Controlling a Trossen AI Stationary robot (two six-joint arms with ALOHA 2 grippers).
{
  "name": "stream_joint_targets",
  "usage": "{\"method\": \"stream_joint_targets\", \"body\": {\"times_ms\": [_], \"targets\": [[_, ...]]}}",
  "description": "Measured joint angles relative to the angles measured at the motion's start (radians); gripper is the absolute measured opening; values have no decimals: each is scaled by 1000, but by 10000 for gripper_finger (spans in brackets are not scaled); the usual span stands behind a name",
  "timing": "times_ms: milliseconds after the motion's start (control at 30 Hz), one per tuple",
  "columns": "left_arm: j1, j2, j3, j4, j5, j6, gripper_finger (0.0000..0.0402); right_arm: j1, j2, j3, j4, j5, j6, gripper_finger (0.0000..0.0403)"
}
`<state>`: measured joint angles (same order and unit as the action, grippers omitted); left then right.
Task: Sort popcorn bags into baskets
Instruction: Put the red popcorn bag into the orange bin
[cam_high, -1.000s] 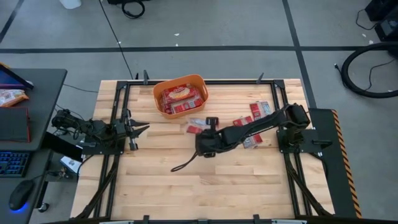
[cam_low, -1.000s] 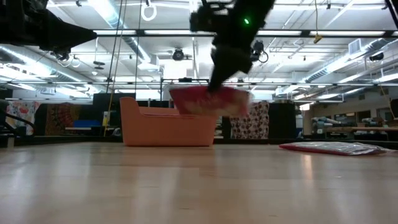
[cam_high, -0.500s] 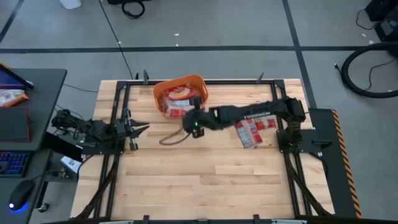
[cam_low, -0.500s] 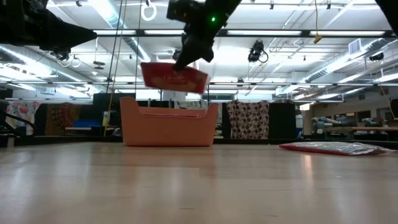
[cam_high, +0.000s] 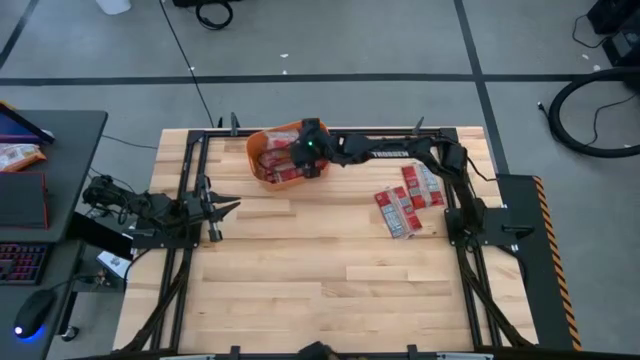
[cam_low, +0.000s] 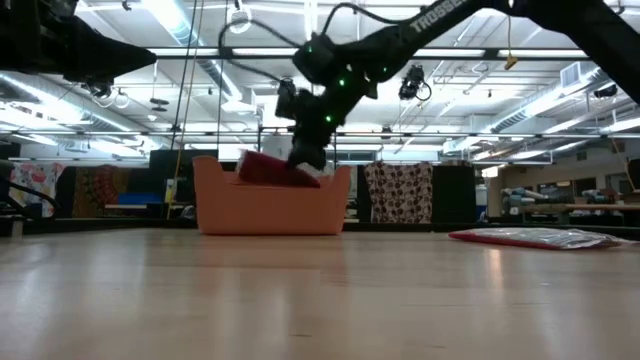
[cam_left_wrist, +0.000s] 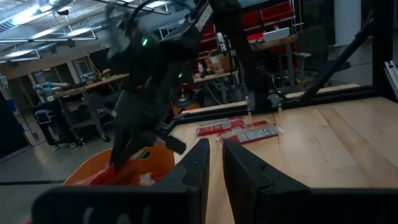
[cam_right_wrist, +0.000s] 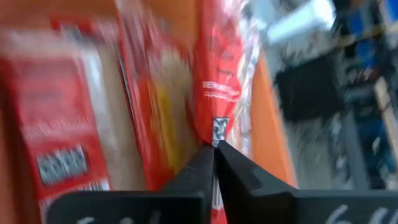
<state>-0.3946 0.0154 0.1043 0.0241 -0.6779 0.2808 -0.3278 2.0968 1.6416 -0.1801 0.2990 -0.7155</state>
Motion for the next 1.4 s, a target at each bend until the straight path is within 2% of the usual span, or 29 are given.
{"method": "stream_joint_targets", "body": {"times_ms": [133,300,433,667,767,933,1133,1233,1400], "targets": [[0,0,0,-6,0,-7,50,8,-6,8,-111,98,95,67],[0,0,0,-7,1,-7,50,84,-81,9,-208,185,168,123],[0,0,0,-11,1,-21,50,150,-152,10,-312,236,286,148],[0,0,0,-15,1,-34,50,228,-201,-5,-643,168,639,155],[0,0,0,-15,1,-34,50,243,-202,-23,-729,145,824,156],[0,0,0,-15,1,-34,50,254,-203,-113,-917,119,1126,157],[0,0,0,-15,1,-34,50,256,-203,-278,-986,39,1374,158],[0,0,0,-15,1,-34,50,257,-203,-363,-985,-7,1446,158],[0,0,0,-15,1,-34,50,259,-203,-455,-989,-15,1536,158]]}}
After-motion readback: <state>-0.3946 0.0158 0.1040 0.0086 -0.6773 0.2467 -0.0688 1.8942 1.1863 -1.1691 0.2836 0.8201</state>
